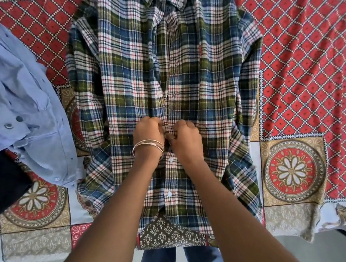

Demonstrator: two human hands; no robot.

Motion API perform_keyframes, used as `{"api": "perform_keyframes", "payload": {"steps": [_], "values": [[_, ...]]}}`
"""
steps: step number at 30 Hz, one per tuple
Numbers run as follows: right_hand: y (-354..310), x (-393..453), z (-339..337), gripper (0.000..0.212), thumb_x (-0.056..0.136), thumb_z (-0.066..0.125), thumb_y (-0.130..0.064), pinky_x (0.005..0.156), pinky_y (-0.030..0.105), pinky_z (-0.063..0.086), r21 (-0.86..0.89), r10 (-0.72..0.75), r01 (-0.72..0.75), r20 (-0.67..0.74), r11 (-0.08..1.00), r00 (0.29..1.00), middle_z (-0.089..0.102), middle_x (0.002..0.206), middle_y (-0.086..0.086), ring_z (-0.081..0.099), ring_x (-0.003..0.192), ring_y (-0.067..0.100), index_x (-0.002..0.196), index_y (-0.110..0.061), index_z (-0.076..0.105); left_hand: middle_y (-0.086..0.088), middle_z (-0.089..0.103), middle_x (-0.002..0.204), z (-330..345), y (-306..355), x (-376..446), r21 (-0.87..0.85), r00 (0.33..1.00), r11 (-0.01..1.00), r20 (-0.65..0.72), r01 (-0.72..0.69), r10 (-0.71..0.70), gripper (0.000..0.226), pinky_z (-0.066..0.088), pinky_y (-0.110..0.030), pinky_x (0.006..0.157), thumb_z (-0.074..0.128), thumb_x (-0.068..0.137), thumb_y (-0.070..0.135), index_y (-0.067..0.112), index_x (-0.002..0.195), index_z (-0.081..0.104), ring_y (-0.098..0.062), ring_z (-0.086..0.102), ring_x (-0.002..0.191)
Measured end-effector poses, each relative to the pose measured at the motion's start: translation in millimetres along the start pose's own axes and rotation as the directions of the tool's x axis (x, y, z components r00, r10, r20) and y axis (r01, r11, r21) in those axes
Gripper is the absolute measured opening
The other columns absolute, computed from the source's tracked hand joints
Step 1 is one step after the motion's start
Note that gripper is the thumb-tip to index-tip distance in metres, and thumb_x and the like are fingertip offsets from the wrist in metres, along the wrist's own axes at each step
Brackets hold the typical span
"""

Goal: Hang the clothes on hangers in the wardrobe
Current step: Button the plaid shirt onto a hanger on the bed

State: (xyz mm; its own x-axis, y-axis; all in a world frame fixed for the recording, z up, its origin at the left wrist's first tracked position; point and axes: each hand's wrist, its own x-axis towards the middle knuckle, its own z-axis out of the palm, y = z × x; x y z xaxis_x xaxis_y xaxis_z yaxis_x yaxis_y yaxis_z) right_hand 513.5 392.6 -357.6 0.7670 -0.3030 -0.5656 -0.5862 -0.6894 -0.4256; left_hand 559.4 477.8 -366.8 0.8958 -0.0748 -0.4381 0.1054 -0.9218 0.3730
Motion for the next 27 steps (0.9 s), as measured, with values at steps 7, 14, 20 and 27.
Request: {"api": "perform_keyframes", "payload": {"steps": [7, 14, 20, 27], "values": [[-13, 1, 6, 0.023, 0.093, 0.054, -0.008, 0.072, 0.042, 0.053, -0.217, 0.056, -0.070, -0.068, 0.974, 0.996, 0.060, 0.117, 0.016, 0.059, 0.107, 0.034, 0.115, -0.002, 0.055, -0.008, 0.070, 0.092, 9, -10, 9, -0.067, 0.994, 0.992, 0.036, 0.104, -0.102, 0.009, 0.055, -0.039, 0.078, 0.066, 0.085, 0.015, 0.014, 0.090, 0.073, -0.026, 0.065, 0.085], [4, -1, -2, 0.019, 0.088, 0.067, -0.015, 0.069, 0.021, 0.052, 0.400, 0.196, -0.131, -0.125, 0.907, 0.973, 0.069, 0.082, 0.001, 0.061, 0.070, 0.012, 0.104, -0.006, 0.071, -0.006, 0.072, 0.084, 3, -5, 1, -0.321, 0.987, 0.934, 0.098, 0.156, -0.131, 0.008, 0.051, -0.024, 0.072, 0.072, 0.081, 0.012, 0.005, 0.086, 0.075, -0.017, 0.065, 0.073], [8, -1, -8, 0.025, 0.089, 0.067, -0.017, 0.081, 0.023, 0.052, 0.373, 0.111, -0.063, -0.108, 0.926, 0.988, 0.071, 0.100, 0.008, 0.065, 0.086, 0.017, 0.112, -0.005, 0.071, -0.006, 0.071, 0.074, -4, 0, 4, -0.419, 0.984, 0.894, 0.136, 0.161, -0.114, 0.003, 0.059, -0.040, 0.069, 0.076, 0.077, 0.007, 0.006, 0.080, 0.075, -0.021, 0.069, 0.067], [7, 2, -13, 0.019, 0.088, 0.068, -0.013, 0.080, 0.035, 0.057, 0.471, 0.151, -0.076, -0.123, 0.879, 0.981, 0.072, 0.094, 0.008, 0.066, 0.082, 0.018, 0.104, -0.003, 0.073, -0.009, 0.071, 0.071, -2, 2, 8, -0.381, 0.988, 0.913, 0.108, 0.147, -0.114, 0.008, 0.058, -0.036, 0.068, 0.078, 0.075, 0.009, 0.005, 0.080, 0.074, -0.023, 0.068, 0.065]]}}
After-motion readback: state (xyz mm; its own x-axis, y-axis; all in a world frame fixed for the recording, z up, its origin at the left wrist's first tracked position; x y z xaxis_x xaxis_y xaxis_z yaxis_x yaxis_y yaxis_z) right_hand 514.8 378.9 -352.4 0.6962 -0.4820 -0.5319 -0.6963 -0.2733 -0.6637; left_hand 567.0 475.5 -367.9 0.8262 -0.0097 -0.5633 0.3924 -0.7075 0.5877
